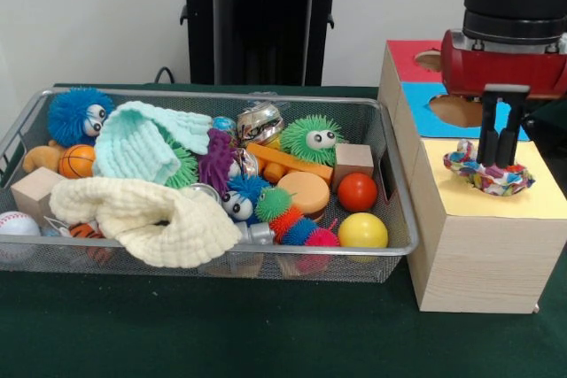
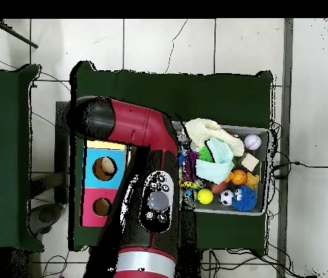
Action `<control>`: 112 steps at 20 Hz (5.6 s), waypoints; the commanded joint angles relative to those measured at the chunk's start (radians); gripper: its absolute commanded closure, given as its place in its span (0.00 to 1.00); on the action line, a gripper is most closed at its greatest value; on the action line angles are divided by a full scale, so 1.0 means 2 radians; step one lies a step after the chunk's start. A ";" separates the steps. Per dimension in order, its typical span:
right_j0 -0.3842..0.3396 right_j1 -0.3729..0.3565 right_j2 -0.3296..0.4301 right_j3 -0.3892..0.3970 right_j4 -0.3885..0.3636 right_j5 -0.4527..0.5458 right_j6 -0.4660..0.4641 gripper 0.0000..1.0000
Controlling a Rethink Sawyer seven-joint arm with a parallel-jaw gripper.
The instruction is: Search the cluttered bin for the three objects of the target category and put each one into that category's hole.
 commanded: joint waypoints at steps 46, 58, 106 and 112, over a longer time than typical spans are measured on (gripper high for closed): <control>-0.030 0.036 0.076 0.096 0.002 0.002 0.075 1.00; -0.034 0.029 0.086 0.095 0.028 0.037 0.099 1.00; 0.019 0.058 0.047 0.145 -0.008 -0.025 0.104 1.00; 0.018 0.049 0.047 0.150 -0.001 -0.011 0.098 1.00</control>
